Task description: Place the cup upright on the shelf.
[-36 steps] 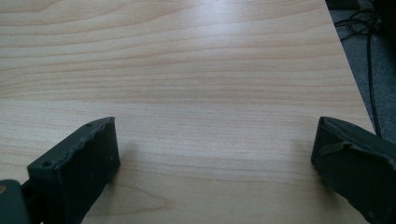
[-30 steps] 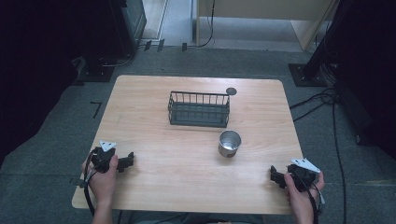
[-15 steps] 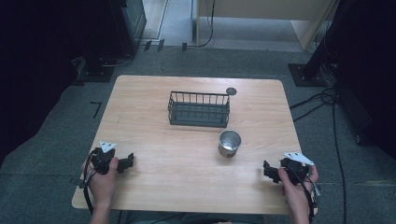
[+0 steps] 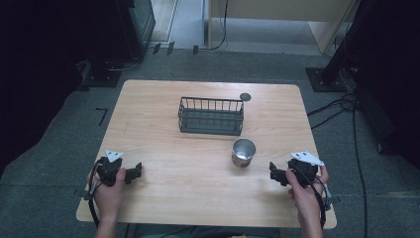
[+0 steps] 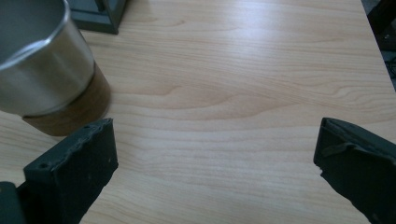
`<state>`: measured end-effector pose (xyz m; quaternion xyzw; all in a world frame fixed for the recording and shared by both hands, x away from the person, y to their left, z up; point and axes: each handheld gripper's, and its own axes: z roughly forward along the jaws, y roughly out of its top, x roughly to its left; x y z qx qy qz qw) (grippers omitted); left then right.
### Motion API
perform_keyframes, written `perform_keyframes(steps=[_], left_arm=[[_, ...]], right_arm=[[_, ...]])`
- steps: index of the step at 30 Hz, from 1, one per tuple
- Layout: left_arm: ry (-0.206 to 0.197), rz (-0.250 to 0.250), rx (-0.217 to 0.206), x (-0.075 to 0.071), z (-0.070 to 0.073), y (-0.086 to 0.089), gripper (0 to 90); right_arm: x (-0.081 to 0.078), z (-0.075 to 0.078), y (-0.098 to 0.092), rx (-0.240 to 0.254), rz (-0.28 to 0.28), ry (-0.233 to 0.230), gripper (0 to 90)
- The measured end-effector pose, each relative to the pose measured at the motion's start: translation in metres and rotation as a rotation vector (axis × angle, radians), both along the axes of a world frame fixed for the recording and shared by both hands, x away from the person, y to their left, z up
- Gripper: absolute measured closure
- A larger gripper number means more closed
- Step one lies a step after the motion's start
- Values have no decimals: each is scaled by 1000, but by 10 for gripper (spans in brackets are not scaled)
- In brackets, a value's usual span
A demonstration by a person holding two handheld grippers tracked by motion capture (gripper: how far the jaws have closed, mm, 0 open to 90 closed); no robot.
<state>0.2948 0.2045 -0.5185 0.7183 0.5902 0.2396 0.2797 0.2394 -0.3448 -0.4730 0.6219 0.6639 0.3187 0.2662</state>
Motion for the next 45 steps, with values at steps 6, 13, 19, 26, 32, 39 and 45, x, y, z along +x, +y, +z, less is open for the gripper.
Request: perform_keyframes(steps=[6, 13, 19, 26, 32, 39, 45], left_arm=[[-1, 1, -1, 0, 0, 0, 0], [0, 0, 0, 0, 0, 0, 0], [-1, 1, -1, 0, 0, 0, 0], [0, 1, 0, 0, 0, 0, 0], [0, 1, 0, 0, 0, 0, 0], [0, 1, 0, 0, 0, 0, 0], [0, 1, 0, 0, 0, 0, 0]], right_arm=[[6, 7, 10, 3, 27, -12, 0], [12, 15, 21, -5, 56, -30, 0], [16, 18, 31, 3, 79, -36, 0], [21, 24, 41, 16, 100, -50, 0], [24, 29, 50, 23, 121, -57, 0], [30, 32, 60, 28, 141, -55, 0], [33, 32, 67, 47, 173, -39, 0]])
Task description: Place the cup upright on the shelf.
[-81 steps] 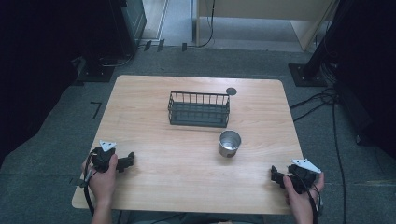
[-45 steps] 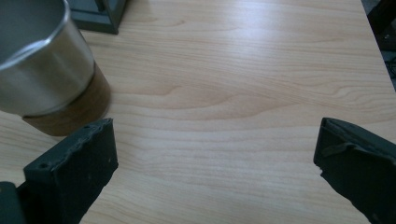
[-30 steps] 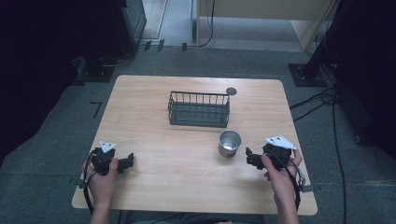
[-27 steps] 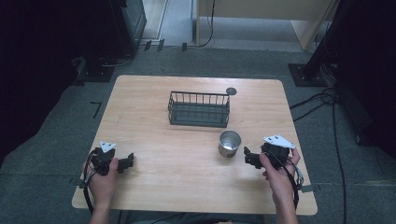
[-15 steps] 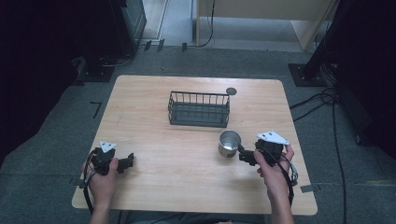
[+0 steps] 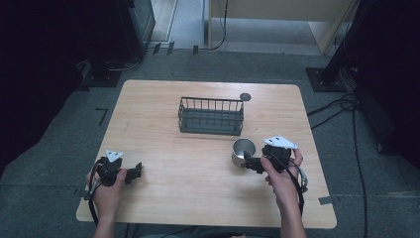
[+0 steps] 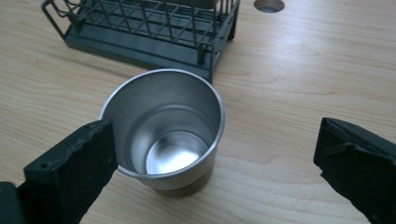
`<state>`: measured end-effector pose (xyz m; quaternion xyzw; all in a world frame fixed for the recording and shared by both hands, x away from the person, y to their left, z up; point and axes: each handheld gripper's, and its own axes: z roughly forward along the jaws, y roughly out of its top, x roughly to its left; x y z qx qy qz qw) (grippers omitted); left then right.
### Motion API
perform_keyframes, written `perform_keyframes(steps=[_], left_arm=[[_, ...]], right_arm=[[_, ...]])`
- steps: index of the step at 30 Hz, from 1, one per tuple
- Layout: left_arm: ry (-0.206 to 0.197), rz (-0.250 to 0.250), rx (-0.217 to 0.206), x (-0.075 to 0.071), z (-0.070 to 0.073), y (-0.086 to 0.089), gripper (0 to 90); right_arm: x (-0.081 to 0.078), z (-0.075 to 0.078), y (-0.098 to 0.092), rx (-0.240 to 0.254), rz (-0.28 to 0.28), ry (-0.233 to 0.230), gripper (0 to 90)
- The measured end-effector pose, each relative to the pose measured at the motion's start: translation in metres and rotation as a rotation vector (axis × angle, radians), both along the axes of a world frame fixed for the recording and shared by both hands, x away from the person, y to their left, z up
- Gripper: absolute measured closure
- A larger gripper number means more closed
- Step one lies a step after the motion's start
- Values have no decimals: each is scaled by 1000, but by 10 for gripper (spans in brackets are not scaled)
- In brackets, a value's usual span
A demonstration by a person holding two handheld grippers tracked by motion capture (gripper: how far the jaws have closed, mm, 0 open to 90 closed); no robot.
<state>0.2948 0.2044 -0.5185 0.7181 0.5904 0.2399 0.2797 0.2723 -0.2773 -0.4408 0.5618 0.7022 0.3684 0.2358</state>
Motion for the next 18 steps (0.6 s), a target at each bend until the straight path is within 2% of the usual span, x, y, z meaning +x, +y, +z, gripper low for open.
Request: perform_keyframes(steps=[6, 11, 18], left_arm=[[0, 0, 0, 0, 0, 0, 0], [0, 17, -2, 0, 0, -2, 0], [-1, 30, -2, 1, 0, -3, 0]], right_arm=[[2, 0, 5, 6, 9, -3, 0], [6, 0, 8, 20, -8, 1, 0], [10, -1, 14, 10, -25, 7, 0]])
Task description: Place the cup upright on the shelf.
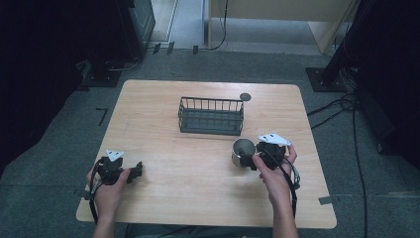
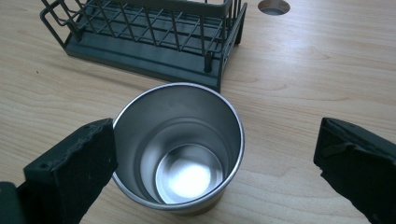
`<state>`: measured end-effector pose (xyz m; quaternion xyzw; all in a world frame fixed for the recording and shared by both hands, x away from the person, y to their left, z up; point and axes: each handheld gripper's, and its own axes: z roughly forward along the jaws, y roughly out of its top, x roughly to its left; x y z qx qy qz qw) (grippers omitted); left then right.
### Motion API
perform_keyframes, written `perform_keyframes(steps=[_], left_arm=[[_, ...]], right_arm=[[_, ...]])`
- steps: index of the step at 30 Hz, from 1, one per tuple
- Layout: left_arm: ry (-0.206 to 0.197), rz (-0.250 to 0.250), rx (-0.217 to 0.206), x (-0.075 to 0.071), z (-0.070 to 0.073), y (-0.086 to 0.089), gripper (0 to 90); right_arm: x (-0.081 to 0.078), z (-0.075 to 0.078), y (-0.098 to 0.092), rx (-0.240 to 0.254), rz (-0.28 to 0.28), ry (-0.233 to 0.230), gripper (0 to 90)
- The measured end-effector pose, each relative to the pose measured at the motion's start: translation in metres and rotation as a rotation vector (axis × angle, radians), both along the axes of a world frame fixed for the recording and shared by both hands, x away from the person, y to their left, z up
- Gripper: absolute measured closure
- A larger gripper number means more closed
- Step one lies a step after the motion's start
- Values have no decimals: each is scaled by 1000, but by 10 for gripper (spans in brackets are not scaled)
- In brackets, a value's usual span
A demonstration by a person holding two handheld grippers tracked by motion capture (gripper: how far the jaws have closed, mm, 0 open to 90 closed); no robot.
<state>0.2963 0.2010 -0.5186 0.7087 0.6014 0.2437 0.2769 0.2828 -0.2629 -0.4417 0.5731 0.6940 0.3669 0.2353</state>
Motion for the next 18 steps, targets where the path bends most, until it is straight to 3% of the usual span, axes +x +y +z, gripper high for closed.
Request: perform_keyframes(steps=[8, 18], left_arm=[[-1, 20, 0, 3, 0, -3, 0], [1, 24, 1, 4, 0, -4, 0]], right_arm=[[5, -5, 7, -5, -3, 25, 0], [10, -10, 14, -4, -4, 24, 0]])
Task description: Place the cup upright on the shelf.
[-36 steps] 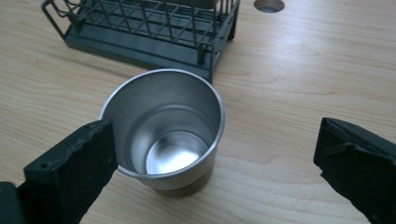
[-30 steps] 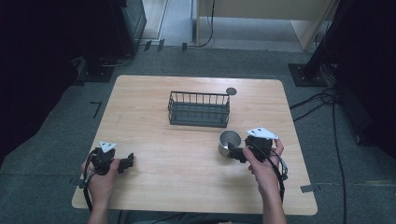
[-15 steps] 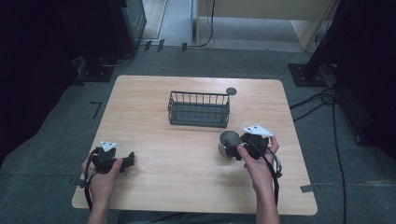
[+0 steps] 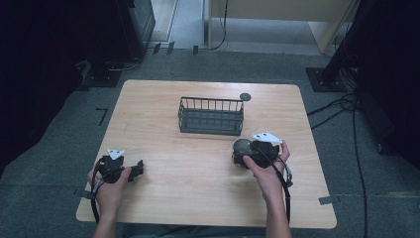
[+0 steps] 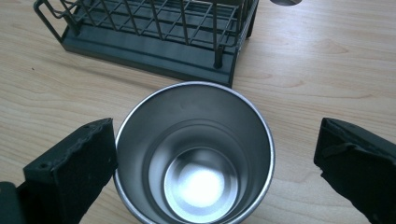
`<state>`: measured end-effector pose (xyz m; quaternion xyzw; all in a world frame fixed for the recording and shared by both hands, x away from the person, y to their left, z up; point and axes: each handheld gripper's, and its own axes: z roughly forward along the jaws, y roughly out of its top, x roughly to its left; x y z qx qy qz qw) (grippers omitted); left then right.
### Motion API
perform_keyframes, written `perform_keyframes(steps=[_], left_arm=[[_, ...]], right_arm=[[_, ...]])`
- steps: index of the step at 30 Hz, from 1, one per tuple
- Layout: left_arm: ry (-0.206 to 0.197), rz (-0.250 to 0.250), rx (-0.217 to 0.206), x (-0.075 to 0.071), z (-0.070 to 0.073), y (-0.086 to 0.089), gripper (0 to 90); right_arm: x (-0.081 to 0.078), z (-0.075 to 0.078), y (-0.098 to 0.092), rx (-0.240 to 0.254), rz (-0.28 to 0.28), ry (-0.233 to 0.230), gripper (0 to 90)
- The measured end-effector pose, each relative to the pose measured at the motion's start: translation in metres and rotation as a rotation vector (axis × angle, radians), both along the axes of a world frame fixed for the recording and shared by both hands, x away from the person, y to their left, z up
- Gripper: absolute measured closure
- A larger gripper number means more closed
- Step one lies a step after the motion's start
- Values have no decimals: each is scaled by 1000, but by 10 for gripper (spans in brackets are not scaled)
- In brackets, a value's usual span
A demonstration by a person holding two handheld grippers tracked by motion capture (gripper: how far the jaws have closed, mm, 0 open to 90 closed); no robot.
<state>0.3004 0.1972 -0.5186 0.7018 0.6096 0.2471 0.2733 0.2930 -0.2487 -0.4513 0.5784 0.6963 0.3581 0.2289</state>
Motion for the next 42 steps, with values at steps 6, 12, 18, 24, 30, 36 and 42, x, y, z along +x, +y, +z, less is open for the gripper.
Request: perform_keyframes(steps=[6, 12, 18, 24, 30, 36, 42], left_arm=[[-1, 10, -2, 1, 0, -1, 0], [-2, 15, -3, 2, 0, -2, 0], [-2, 16, -4, 2, 0, -2, 0], [-2, 16, -3, 2, 0, -2, 0], [-1, 17, -3, 2, 0, -2, 0], [-2, 19, -4, 2, 0, -2, 0], [-2, 19, -3, 2, 0, -2, 0]], right_arm=[[1, -2, -2, -26, -29, 6, 0], [3, -6, -2, -39, -36, 11, 0], [0, 0, -1, 0, -45, -34, 0], [-2, 3, 7, 40, 0, -51, 0], [5, -12, 18, -16, 0, 10, 0], [5, -22, 21, -68, 0, 44, 7], [4, -27, 24, -114, -16, 35, 138]])
